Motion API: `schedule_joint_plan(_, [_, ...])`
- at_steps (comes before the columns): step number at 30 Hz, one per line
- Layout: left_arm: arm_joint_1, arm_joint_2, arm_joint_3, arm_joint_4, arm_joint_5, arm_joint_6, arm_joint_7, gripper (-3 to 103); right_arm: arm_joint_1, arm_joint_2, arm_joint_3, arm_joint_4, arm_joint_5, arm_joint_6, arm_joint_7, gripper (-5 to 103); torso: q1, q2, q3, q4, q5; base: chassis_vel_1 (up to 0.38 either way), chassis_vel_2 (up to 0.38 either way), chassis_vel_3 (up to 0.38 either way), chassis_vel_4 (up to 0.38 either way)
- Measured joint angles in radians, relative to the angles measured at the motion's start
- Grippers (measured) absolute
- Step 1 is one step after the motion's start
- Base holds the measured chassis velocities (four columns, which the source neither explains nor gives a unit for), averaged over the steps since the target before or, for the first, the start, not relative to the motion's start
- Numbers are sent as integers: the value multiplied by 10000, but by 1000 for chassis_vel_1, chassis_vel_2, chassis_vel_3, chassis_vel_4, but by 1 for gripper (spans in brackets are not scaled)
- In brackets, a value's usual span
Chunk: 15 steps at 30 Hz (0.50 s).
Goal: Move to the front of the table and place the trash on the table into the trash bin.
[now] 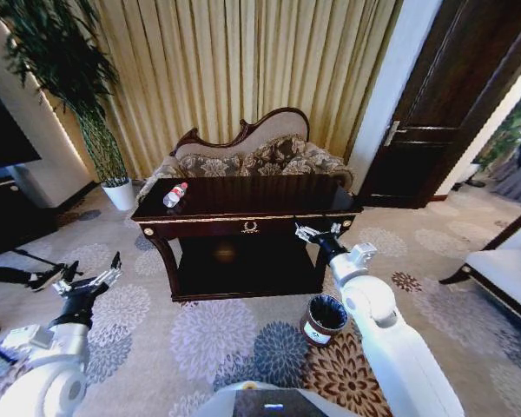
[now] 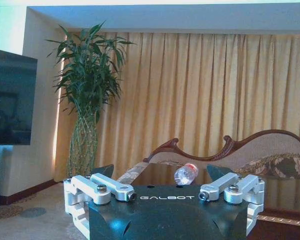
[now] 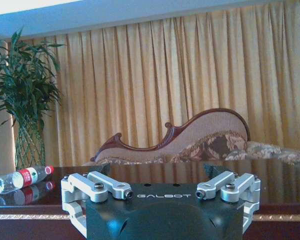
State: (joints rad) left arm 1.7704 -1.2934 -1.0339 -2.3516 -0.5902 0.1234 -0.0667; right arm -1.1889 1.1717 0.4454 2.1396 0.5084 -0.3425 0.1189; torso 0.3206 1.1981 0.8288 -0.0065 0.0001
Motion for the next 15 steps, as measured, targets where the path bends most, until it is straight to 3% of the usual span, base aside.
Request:
schedule_joint_plan(8, [-15,292,-300,-294,-421,685,-222,100,146,105,67,-444,-96,18,0,100,-3,2,-1,0,0,-38,37,33,-41])
schedule_joint_plan(15, [-50,422,-420,-265,-462,757,-230,100,322,100,97,-724,-134,34,-1,100,-3,1,0,0,0,-158,182,167,-170])
